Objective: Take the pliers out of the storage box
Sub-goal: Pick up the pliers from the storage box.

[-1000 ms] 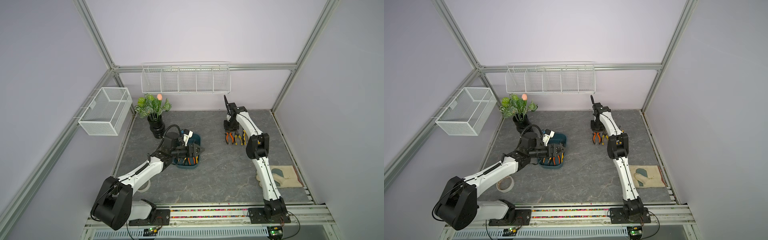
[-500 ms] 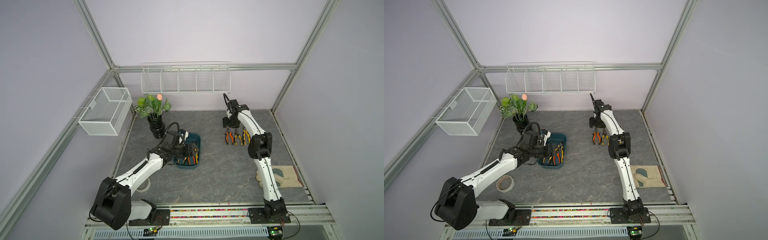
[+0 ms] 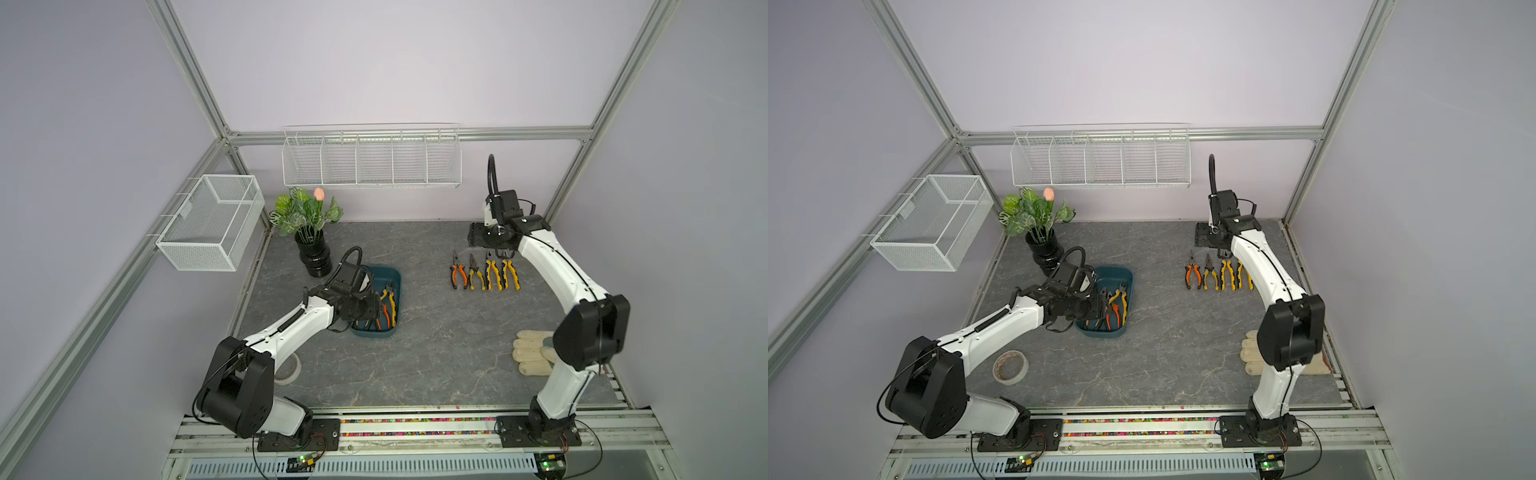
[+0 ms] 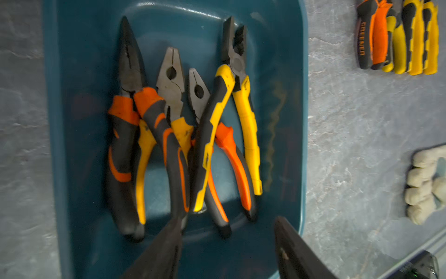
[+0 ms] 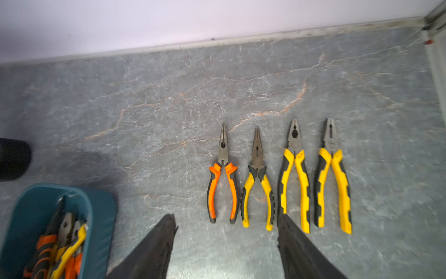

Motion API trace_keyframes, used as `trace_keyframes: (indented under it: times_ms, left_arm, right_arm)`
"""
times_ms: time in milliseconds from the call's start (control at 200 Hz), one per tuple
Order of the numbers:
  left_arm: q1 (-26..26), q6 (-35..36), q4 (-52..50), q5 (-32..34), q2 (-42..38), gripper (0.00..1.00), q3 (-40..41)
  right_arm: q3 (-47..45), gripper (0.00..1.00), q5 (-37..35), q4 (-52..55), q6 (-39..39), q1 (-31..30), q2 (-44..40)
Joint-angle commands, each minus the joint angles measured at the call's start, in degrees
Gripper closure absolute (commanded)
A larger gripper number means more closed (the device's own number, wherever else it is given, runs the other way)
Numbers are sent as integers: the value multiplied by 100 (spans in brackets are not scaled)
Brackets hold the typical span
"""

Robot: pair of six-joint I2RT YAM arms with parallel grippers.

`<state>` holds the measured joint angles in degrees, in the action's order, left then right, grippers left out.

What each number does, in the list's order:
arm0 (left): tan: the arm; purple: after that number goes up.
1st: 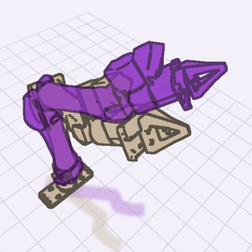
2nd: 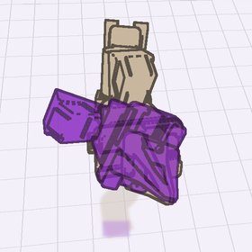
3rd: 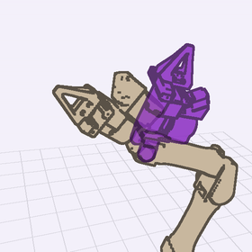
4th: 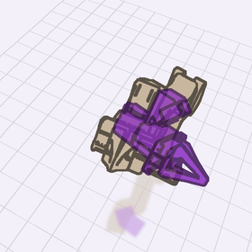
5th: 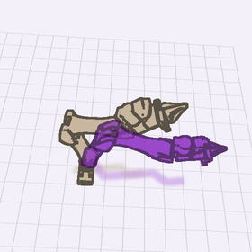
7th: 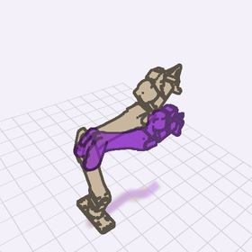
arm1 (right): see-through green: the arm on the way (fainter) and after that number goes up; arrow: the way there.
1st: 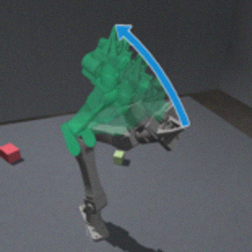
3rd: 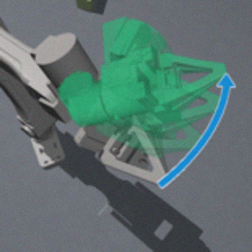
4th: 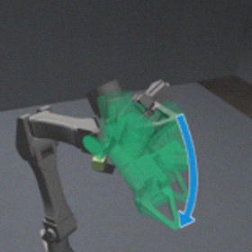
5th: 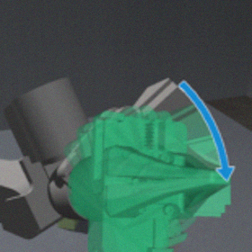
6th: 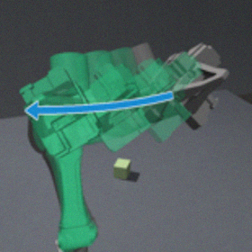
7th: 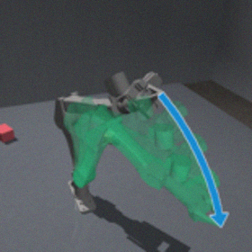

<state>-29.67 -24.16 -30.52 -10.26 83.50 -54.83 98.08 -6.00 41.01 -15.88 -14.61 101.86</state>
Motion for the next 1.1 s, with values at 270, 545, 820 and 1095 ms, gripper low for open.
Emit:
trace_keyframes:
  times_ms: [270, 545, 820, 1095]
  left_arm:
    - [-613, 802, -1036, 1329, 948, 49, -1286]
    - [-636, 1073, -1149, 1773, 1576, 54, -1588]
    - [-645, 1099, -1017, 1830, 2158, 57, -1699]
    - [-646, 968, -1075, 2001, 2031, 68, -1425]
  right_arm:
    - [-1989, 31, 431, -750, -334, 2, -1387]
    - [-2804, 31, 738, -1078, -428, 7, -1703]
    - [-3092, 31, 896, -1162, -373, 19, -1800]
    - [-3173, 31, 899, -1188, -388, 20, -1858]
